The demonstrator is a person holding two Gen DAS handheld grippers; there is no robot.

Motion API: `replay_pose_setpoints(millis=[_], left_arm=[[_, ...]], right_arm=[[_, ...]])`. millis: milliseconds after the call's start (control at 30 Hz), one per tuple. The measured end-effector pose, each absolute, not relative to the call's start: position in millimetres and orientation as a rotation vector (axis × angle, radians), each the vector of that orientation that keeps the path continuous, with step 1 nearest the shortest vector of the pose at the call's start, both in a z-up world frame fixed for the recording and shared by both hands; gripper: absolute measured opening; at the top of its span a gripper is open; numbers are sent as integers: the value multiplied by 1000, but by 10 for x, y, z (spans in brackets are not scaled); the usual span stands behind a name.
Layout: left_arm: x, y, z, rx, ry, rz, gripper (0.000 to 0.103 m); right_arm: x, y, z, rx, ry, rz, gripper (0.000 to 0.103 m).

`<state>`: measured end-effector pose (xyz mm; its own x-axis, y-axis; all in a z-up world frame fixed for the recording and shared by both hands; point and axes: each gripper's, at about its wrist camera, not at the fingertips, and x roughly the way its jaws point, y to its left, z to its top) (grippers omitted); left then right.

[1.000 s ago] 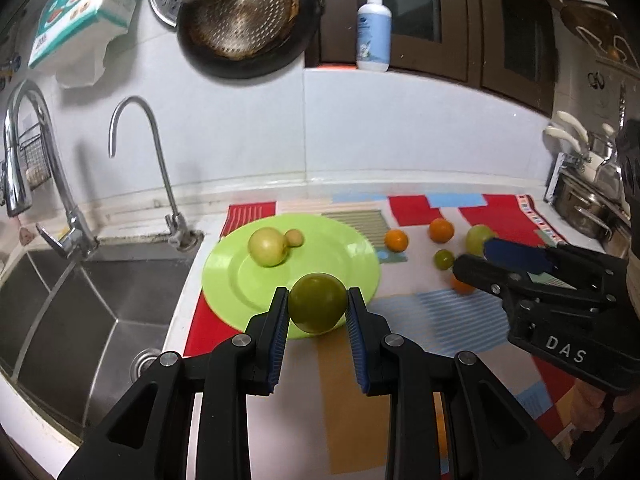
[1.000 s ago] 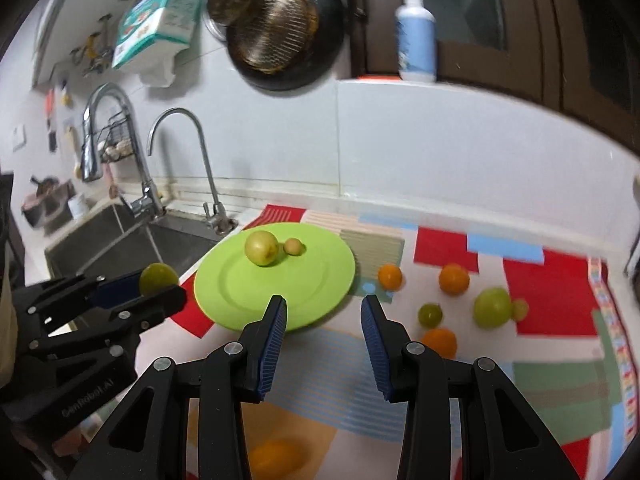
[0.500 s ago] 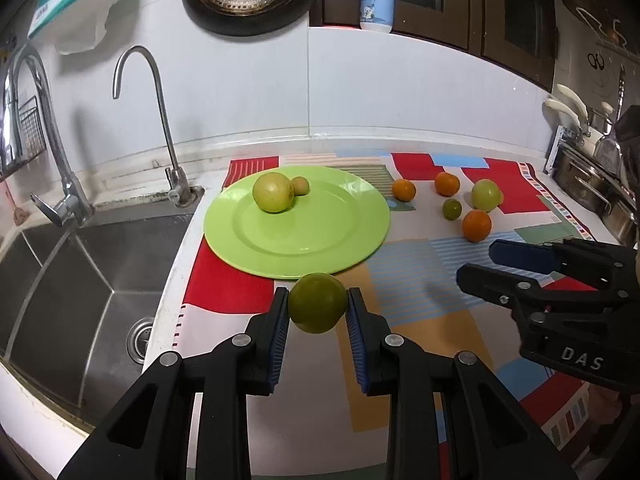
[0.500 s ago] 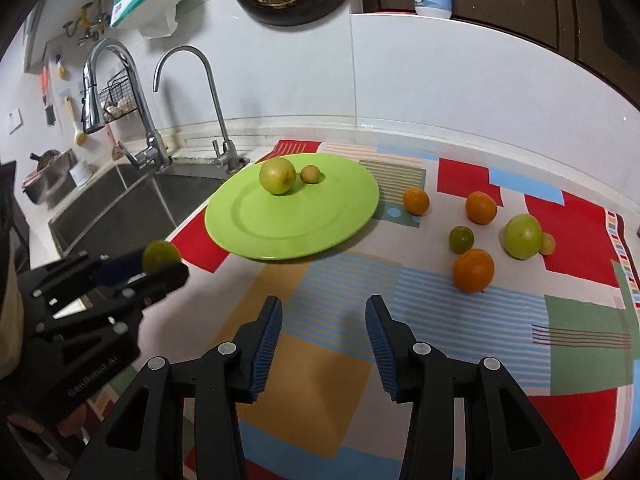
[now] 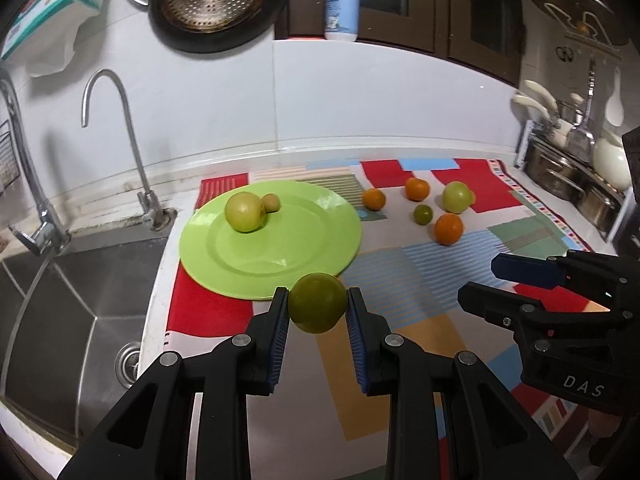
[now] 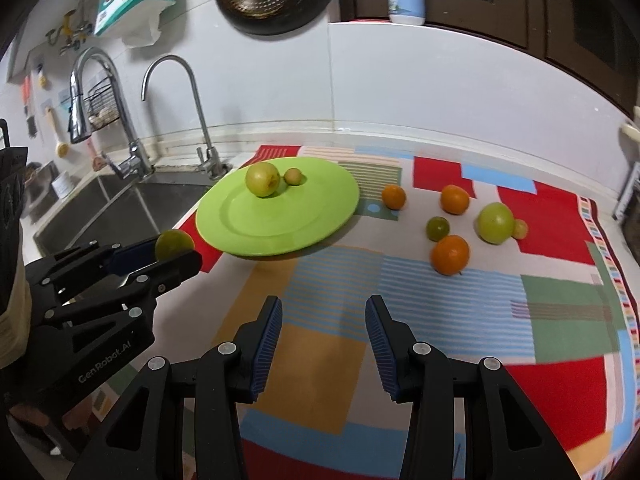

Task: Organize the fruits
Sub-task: 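Carry the green tomato and orange toward the green plate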

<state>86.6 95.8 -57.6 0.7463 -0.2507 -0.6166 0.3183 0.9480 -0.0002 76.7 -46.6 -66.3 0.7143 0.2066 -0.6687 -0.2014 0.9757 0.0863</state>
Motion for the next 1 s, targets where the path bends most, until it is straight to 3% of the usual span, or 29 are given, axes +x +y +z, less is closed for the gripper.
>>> replay_pose_setpoints(millis=[467,1000], left_arm=[[551,1043,-399,120,609,-377,29],[-350,1428,-354,77,582,-160,29]], right_arm=[[274,-335,-513,45,702,142,49],[-305,18,-489,-22,691,345,49]])
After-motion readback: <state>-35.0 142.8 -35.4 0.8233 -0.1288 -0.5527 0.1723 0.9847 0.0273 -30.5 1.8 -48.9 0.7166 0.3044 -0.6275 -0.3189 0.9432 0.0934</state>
